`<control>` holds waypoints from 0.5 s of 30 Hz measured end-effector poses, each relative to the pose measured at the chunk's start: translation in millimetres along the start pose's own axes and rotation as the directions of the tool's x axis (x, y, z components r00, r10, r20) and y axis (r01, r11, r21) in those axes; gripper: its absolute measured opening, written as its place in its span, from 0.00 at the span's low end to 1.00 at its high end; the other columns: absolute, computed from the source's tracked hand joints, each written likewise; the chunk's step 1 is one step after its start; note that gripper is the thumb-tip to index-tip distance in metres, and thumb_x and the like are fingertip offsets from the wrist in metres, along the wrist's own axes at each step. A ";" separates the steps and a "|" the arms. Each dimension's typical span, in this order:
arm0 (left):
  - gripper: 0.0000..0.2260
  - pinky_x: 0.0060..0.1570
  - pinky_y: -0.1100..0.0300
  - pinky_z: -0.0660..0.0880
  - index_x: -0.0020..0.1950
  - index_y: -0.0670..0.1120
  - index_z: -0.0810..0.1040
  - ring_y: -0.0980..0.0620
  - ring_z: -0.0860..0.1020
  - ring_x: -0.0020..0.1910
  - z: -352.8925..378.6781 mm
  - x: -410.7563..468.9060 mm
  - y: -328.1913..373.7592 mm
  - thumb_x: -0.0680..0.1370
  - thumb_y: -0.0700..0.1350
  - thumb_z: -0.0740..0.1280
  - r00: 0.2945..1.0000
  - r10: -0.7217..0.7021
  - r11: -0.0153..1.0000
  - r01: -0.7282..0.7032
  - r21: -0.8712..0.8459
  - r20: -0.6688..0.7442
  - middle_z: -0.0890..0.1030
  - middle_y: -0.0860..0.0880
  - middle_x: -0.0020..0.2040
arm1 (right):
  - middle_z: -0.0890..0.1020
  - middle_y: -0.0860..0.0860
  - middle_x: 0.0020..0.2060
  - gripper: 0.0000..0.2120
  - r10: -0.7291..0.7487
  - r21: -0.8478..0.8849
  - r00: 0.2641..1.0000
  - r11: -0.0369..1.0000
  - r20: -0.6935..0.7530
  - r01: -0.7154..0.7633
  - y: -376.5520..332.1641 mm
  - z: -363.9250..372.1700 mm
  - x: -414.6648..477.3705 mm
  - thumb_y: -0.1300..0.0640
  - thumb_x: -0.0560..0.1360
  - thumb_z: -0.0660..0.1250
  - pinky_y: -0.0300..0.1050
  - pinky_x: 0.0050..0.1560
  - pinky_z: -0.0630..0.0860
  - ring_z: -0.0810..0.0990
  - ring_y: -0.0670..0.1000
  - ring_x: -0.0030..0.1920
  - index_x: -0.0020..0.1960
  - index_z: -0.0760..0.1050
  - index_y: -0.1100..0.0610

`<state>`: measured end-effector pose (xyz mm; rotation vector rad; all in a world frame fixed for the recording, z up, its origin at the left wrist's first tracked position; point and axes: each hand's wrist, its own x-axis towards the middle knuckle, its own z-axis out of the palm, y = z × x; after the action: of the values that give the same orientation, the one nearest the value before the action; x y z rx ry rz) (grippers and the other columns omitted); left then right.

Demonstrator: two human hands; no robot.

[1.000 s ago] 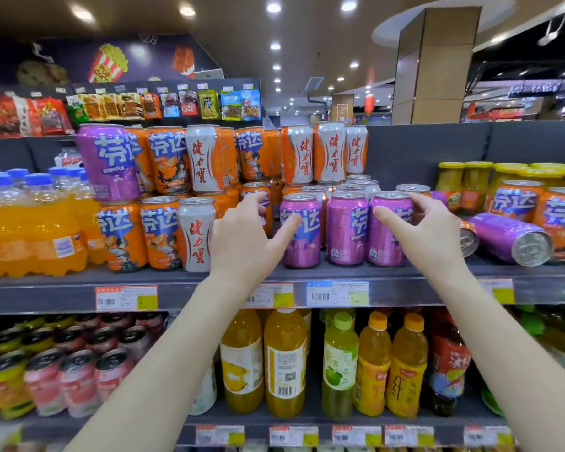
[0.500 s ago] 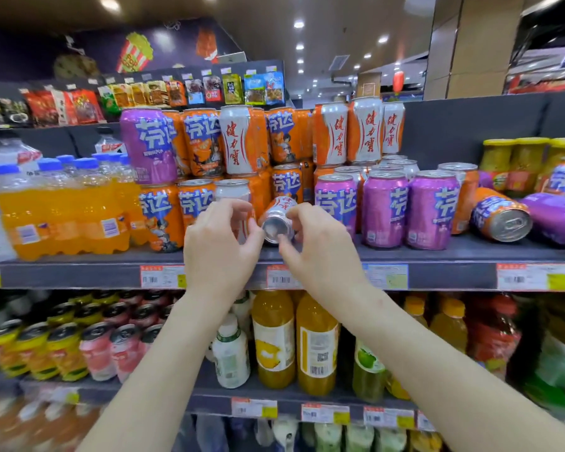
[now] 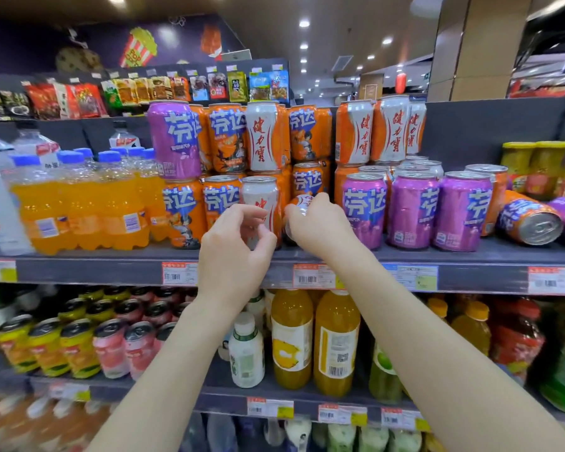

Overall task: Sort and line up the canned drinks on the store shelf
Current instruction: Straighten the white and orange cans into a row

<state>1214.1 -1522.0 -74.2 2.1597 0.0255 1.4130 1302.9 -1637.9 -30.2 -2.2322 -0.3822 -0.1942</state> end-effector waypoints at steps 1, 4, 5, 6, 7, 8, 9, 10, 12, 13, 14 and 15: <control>0.08 0.44 0.65 0.77 0.56 0.48 0.81 0.59 0.80 0.46 -0.2 0.2 -0.6 0.78 0.42 0.68 1.000 -0.015 1.000 0.015 -0.021 0.001 0.82 0.56 0.47 | 0.72 0.61 0.66 0.28 0.022 -0.010 1.000 1.000 -0.017 -0.023 -2.4 1.7 3.0 0.42 0.81 0.62 0.49 0.48 0.72 0.77 0.60 0.61 0.71 0.63 0.59; 0.08 0.44 0.67 0.77 0.56 0.48 0.81 0.59 0.81 0.45 -0.5 0.8 -3.0 0.78 0.41 0.69 1.000 -0.029 0.998 0.028 -0.060 -0.005 0.82 0.56 0.46 | 0.72 0.60 0.65 0.28 0.025 -0.062 0.996 0.998 -0.086 -0.030 -3.8 7.5 6.3 0.42 0.79 0.65 0.49 0.47 0.71 0.77 0.60 0.60 0.70 0.65 0.59; 0.08 0.44 0.67 0.77 0.56 0.48 0.81 0.59 0.81 0.45 -0.7 1.0 -3.7 0.78 0.40 0.69 0.999 -0.032 0.997 0.031 -0.075 -0.006 0.82 0.56 0.46 | 0.72 0.59 0.65 0.28 0.019 -0.054 0.994 0.998 -0.109 -0.025 -2.7 8.8 5.5 0.42 0.79 0.66 0.47 0.46 0.70 0.77 0.58 0.58 0.70 0.66 0.59; 0.08 0.43 0.68 0.76 0.56 0.48 0.81 0.59 0.81 0.44 -0.6 0.9 -4.5 0.78 0.40 0.68 0.999 -0.034 0.996 0.034 -0.087 -0.004 0.82 0.56 0.46 | 0.73 0.59 0.64 0.26 0.007 -0.045 0.991 0.999 -0.134 -0.013 -1.1 10.1 4.5 0.43 0.79 0.66 0.45 0.44 0.69 0.76 0.57 0.55 0.68 0.67 0.58; 0.08 0.43 0.69 0.76 0.56 0.48 0.81 0.59 0.81 0.44 -0.3 0.6 -5.3 0.78 0.40 0.68 0.999 -0.035 0.995 0.035 -0.095 0.002 0.82 0.56 0.45 | 0.73 0.58 0.62 0.25 -0.010 -0.042 0.987 0.999 -0.160 0.003 0.6 11.4 2.6 0.43 0.78 0.66 0.43 0.40 0.68 0.74 0.55 0.51 0.67 0.68 0.58; 0.08 0.43 0.69 0.76 0.56 0.48 0.80 0.58 0.81 0.44 0.1 0.0 -6.3 0.78 0.40 0.68 0.999 -0.033 0.994 0.034 -0.101 0.010 0.82 0.55 0.45 | 0.74 0.57 0.61 0.23 -0.023 -0.041 0.983 0.999 -0.184 0.015 1.6 12.4 0.5 0.43 0.78 0.66 0.42 0.36 0.65 0.72 0.54 0.49 0.65 0.70 0.58; 0.08 0.43 0.70 0.75 0.56 0.48 0.80 0.58 0.81 0.44 0.6 -0.3 -7.3 0.78 0.39 0.68 0.999 -0.031 0.994 0.032 -0.106 0.017 0.82 0.55 0.45 | 0.74 0.56 0.59 0.22 -0.029 -0.041 0.978 0.999 -0.205 0.021 2.0 13.2 -1.9 0.44 0.78 0.66 0.43 0.35 0.64 0.71 0.53 0.47 0.64 0.70 0.57; 0.08 0.42 0.70 0.75 0.56 0.48 0.80 0.58 0.81 0.44 1.2 -0.3 -8.3 0.78 0.39 0.68 0.999 -0.030 0.993 0.032 -0.112 0.021 0.82 0.55 0.45 | 0.73 0.54 0.57 0.21 -0.032 -0.044 0.974 0.999 -0.222 0.023 1.6 13.8 -4.3 0.43 0.77 0.65 0.44 0.37 0.65 0.71 0.53 0.47 0.63 0.70 0.56; 0.08 0.42 0.69 0.75 0.56 0.48 0.80 0.58 0.81 0.44 2.6 -0.2 -10.0 0.78 0.39 0.68 0.999 -0.036 0.991 0.039 -0.127 0.024 0.82 0.55 0.45 | 0.71 0.52 0.54 0.21 -0.042 -0.071 0.968 0.997 -0.248 0.025 0.0 15.0 -9.2 0.43 0.76 0.65 0.46 0.41 0.66 0.71 0.52 0.46 0.63 0.70 0.54; 0.08 0.43 0.70 0.75 0.56 0.48 0.80 0.58 0.81 0.44 3.5 -0.1 -10.1 0.78 0.39 0.68 0.999 -0.040 0.990 0.043 -0.134 0.026 0.82 0.55 0.45 | 0.70 0.51 0.53 0.21 -0.052 -0.092 0.965 0.995 -0.258 0.029 -0.3 15.7 -11.4 0.42 0.76 0.65 0.47 0.42 0.67 0.72 0.52 0.47 0.63 0.70 0.54; 0.08 0.43 0.70 0.75 0.56 0.48 0.80 0.58 0.81 0.44 4.0 0.1 -9.9 0.78 0.39 0.68 0.999 -0.041 0.989 0.045 -0.139 0.029 0.82 0.55 0.45 | 0.70 0.51 0.53 0.21 -0.065 -0.110 0.961 0.993 -0.268 0.036 -0.2 16.2 -13.7 0.42 0.76 0.65 0.47 0.42 0.69 0.73 0.52 0.47 0.62 0.70 0.53; 0.09 0.43 0.70 0.75 0.56 0.48 0.80 0.58 0.81 0.43 4.8 0.3 -9.7 0.78 0.40 0.68 0.999 -0.039 0.989 0.043 -0.139 0.031 0.82 0.56 0.44 | 0.70 0.51 0.53 0.20 -0.075 -0.119 0.958 0.992 -0.277 0.043 0.8 16.6 -15.8 0.42 0.76 0.65 0.47 0.42 0.70 0.74 0.52 0.48 0.62 0.70 0.52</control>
<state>1221.0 -1515.9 -79.8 2.0530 -0.0379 1.3204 1288.5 -1628.9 -45.5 -2.2618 -0.2890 -0.5706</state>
